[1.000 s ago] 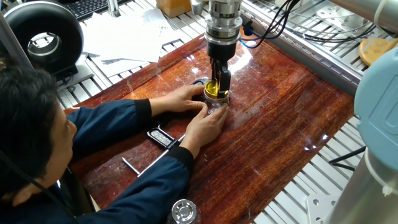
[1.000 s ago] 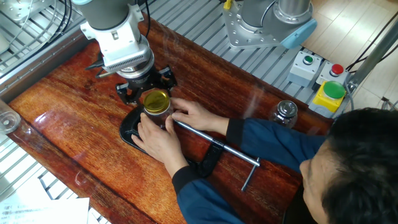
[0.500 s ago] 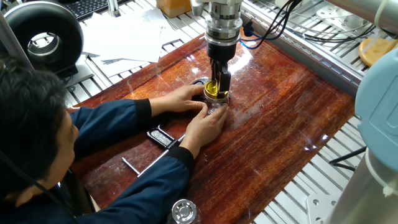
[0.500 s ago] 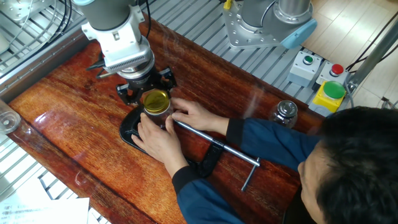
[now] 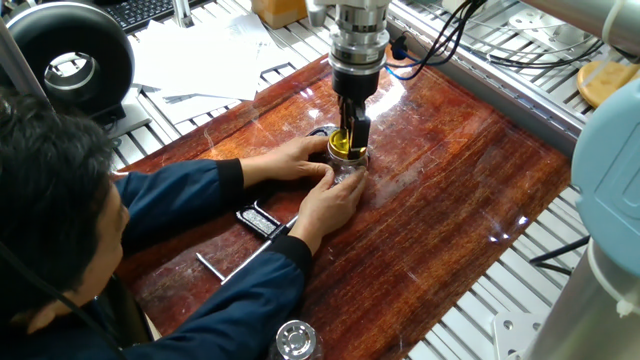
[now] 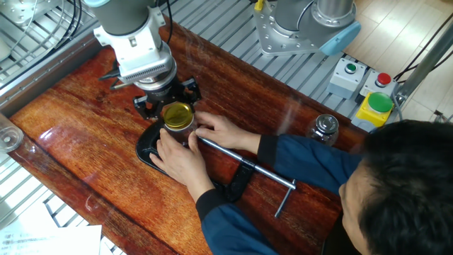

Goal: Screw the lid onto the jar

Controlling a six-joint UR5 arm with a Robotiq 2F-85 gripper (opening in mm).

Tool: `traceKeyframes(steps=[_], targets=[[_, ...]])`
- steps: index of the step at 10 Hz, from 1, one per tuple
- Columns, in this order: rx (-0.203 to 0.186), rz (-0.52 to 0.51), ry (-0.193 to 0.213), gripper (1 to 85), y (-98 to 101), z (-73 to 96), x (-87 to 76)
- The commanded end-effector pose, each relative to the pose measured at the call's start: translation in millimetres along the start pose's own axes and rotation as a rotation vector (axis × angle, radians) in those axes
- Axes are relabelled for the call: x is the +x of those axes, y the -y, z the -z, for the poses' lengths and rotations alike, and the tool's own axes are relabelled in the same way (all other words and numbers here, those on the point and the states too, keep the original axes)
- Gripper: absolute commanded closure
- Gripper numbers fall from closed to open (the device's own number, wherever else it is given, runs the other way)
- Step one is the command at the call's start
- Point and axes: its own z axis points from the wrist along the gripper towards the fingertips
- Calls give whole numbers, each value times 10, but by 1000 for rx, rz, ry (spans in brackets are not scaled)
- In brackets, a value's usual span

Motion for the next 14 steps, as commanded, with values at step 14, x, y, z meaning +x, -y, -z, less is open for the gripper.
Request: traceKeyframes(steps=[14], targets=[[-13, -55, -34, 177, -33, 155, 25]])
